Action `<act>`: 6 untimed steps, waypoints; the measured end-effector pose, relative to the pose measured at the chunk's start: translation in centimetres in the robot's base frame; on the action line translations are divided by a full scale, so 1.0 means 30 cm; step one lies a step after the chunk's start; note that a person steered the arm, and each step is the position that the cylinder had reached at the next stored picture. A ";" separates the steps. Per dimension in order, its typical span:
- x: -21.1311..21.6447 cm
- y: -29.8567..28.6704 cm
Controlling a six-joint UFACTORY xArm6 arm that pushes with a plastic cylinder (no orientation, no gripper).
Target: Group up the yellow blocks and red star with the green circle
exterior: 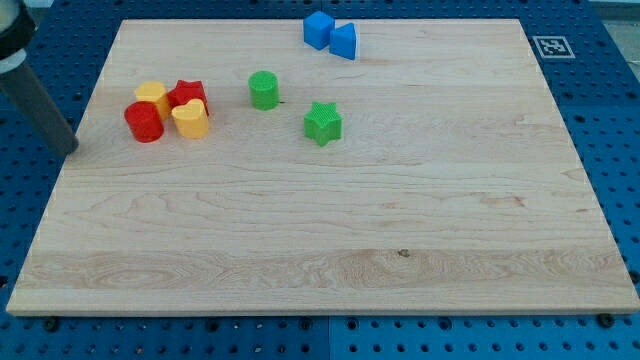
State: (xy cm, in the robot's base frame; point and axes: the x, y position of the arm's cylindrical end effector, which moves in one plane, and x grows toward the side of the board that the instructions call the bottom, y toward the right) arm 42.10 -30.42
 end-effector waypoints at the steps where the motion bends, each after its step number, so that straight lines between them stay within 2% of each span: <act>1: -0.204 0.026; 3: -0.242 0.067; 4: -0.215 0.231; 5: -0.102 0.349; 6: -0.085 0.352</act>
